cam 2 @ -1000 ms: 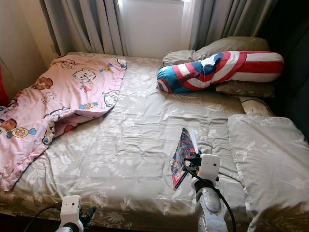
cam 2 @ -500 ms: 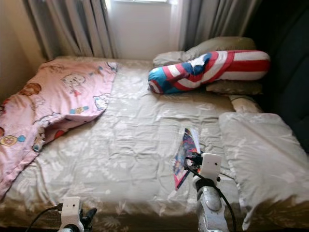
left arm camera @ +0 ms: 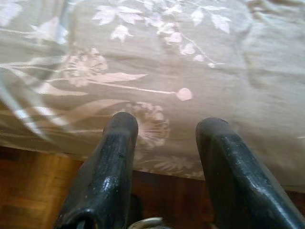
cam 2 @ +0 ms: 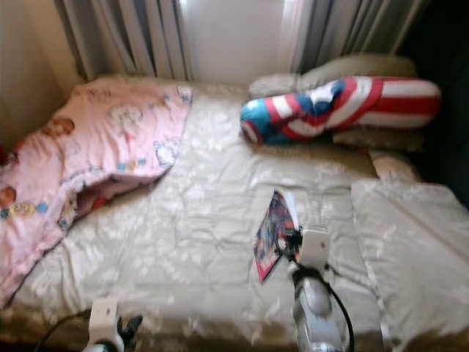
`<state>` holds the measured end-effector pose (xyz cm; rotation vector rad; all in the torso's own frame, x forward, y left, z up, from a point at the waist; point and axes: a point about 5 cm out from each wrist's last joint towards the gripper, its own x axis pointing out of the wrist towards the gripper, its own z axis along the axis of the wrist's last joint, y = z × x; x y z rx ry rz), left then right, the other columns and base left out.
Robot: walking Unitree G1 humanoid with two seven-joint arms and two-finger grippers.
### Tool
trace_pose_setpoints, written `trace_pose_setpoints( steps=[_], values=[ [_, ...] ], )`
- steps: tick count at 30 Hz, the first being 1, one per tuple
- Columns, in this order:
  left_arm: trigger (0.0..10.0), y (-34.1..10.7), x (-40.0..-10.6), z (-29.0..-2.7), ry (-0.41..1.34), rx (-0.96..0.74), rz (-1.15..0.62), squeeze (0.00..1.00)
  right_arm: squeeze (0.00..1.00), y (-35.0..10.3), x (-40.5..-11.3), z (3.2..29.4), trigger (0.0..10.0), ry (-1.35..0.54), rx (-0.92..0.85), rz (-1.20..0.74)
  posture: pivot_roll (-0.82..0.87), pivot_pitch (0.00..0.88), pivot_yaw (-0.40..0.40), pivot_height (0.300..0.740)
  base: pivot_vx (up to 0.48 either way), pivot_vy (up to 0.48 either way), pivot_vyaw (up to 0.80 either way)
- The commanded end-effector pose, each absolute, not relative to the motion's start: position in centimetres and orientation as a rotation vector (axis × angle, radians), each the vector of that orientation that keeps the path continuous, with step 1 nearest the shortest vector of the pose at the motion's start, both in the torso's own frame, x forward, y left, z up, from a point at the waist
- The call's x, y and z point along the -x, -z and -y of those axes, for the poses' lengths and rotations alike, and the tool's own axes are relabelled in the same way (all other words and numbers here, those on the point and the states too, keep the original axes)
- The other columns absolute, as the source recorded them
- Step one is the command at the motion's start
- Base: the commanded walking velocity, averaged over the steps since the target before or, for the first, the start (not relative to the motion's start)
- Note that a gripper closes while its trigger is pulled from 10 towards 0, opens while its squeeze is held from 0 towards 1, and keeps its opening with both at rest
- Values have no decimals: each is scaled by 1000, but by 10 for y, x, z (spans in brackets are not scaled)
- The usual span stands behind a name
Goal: Clean up the room
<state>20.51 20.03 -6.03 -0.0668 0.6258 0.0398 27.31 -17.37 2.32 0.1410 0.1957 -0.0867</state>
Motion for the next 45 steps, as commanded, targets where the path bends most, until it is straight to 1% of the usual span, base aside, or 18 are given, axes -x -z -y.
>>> trace_pose_setpoints(
  steps=[1,18,23,32,36,45],
  values=[
    [10000,65,-195,-204,-44,55,-652,0,0,-30,-278,171,10000,80,-150,-157,25,6,-69,740,0,0,0],
    [10000,61,-201,-202,-26,61,-624,0,0,-28,-278,171,10000,91,-151,-170,26,8,-69,740,0,0,0],
    [10000,61,-202,-202,-25,63,-622,0,0,-28,-278,171,10000,89,-155,-169,28,6,-72,740,0,0,-655],
    [10000,61,-202,-203,-30,67,-621,0,0,-29,-279,169,10000,82,-145,-166,29,7,-74,740,27,0,0],
    [10000,61,-201,-203,-30,67,-622,0,0,-29,-279,169,10000,83,-145,-167,29,8,-73,740,120,0,0],
    [10000,62,-199,-203,-29,64,-626,0,0,-28,-278,170,10000,92,-150,-170,28,10,-70,740,295,0,0]
  ],
)
